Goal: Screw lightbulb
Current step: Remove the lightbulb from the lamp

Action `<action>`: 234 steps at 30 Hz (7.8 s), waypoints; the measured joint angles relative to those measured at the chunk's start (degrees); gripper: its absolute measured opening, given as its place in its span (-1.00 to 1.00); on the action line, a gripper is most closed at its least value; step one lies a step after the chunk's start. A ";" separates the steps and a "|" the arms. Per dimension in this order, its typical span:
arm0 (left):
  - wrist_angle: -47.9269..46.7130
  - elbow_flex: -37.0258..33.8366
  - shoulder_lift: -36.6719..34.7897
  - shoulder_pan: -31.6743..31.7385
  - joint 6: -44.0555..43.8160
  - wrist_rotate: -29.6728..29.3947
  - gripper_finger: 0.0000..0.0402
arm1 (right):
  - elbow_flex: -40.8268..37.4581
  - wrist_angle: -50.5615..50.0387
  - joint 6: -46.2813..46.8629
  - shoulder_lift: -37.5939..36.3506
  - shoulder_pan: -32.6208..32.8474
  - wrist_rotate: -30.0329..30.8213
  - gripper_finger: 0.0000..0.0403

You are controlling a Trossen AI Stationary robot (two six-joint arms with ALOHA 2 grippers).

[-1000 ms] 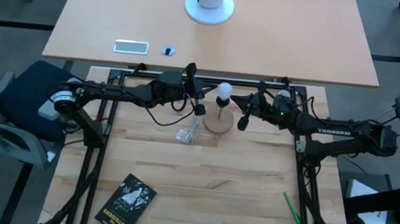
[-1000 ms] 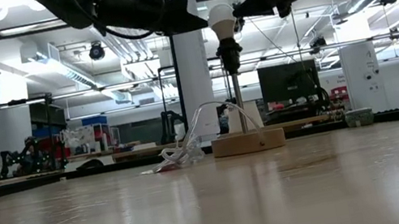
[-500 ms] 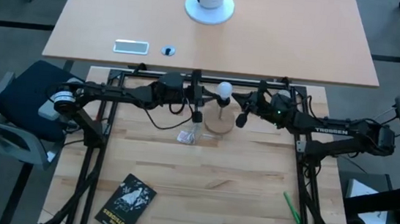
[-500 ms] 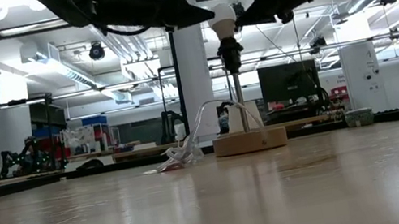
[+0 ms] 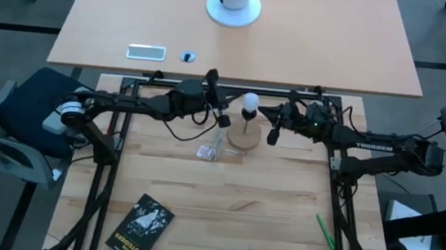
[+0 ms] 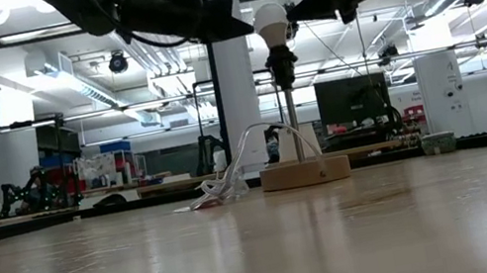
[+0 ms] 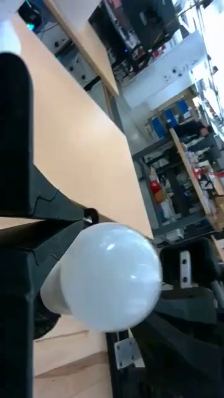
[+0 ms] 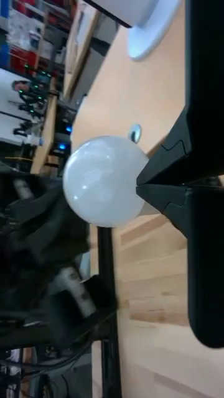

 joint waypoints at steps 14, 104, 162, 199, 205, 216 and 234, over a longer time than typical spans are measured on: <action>-3.05 -0.01 -1.77 -1.30 -2.85 10.03 -1.00 | -0.02 0.08 -0.56 0.93 -0.35 5.26 -1.00; -0.71 0.60 0.69 -0.61 4.07 0.35 -1.00 | 0.20 3.59 -0.75 1.45 0.02 3.11 -1.00; 0.37 1.70 1.17 1.74 5.28 3.60 -1.00 | 0.24 -2.67 -0.02 -2.87 -1.12 -1.33 -1.00; 0.22 4.13 5.87 2.98 2.89 3.93 -1.00 | 0.26 -2.09 -0.95 -1.65 -1.97 1.04 -1.00; -4.81 7.91 6.73 1.49 3.75 4.78 -1.00 | 0.26 -2.07 -0.91 -1.12 -1.92 1.11 -1.00; -13.84 10.43 6.13 0.08 2.15 6.23 -1.00 | 0.26 -1.50 -0.80 -0.76 -2.73 3.91 -1.00; -18.65 12.22 4.47 -0.97 1.11 1.65 -1.00 | 0.26 -8.73 1.08 -6.09 -1.67 5.57 -1.00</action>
